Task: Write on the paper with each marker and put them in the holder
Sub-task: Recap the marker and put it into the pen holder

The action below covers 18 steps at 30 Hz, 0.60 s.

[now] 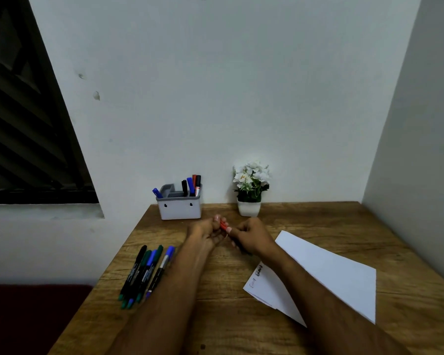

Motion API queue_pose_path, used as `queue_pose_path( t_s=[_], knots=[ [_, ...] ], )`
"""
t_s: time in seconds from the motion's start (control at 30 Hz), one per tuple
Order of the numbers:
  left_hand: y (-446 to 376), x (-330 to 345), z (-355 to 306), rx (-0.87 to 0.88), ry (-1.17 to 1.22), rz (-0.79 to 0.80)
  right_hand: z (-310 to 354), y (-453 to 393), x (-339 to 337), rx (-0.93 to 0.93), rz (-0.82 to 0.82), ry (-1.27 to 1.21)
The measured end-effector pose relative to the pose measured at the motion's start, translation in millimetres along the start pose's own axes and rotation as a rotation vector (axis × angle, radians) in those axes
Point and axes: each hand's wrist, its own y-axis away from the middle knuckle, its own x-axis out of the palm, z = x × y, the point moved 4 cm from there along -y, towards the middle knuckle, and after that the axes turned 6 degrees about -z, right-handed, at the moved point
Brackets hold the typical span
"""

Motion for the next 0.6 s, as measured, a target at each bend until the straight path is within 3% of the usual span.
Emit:
queue_pose_path(
  t_s=[0.27, 0.4, 0.6],
  knots=[
    [-15.3, 18.3, 21.9, -0.069, 0.122, -0.071, -15.4, 1.7, -15.0, 0.164, 0.005, -0.158],
    [-23.5, -9.5, -0.4, 0.060, 0.167, -0.311, -25.7, 11.8, -31.1, 0.299, 0.075, -0.234],
    [-7.8, 0.6, -15.1, 0.438, -0.448, -0.305, -38.0, 11.0, -46.7, 0.284, 0.002, -0.318]
  ],
)
